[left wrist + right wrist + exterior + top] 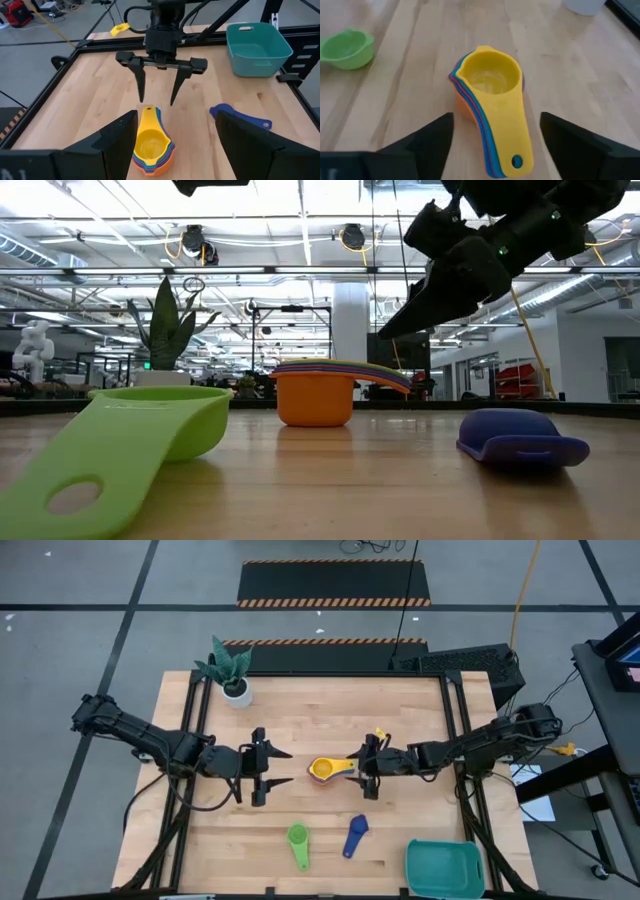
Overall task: Nest measuring cups in basket
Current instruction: Stack the yellow measuring cup on top of the light blue measuring cup, then stack the light green measuring cup on top of the yellow measuring cup
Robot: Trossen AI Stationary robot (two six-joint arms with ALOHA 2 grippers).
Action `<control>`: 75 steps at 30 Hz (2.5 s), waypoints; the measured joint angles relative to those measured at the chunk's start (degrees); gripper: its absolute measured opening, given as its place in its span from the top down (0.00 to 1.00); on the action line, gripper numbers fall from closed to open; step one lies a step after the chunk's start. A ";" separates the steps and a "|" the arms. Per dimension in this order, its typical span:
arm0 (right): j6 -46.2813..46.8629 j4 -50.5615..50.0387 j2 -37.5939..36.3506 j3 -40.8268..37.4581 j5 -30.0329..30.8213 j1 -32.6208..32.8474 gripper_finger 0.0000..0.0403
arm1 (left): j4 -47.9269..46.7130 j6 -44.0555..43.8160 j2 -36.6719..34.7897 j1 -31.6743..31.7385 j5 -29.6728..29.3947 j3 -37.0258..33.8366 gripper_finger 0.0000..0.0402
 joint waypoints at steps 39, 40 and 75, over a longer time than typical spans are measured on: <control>1.11 -0.82 6.42 0.00 -12.75 -5.15 0.59 | 7.48 5.86 6.56 0.56 -0.04 0.02 0.33; 1.11 -0.73 6.42 0.00 -12.71 -4.98 0.61 | 7.48 5.76 6.56 0.46 -0.04 0.02 0.33; 2.20 -6.82 -15.44 -0.02 -0.71 5.89 0.43 | 6.20 10.00 18.81 -9.52 -0.08 3.04 0.33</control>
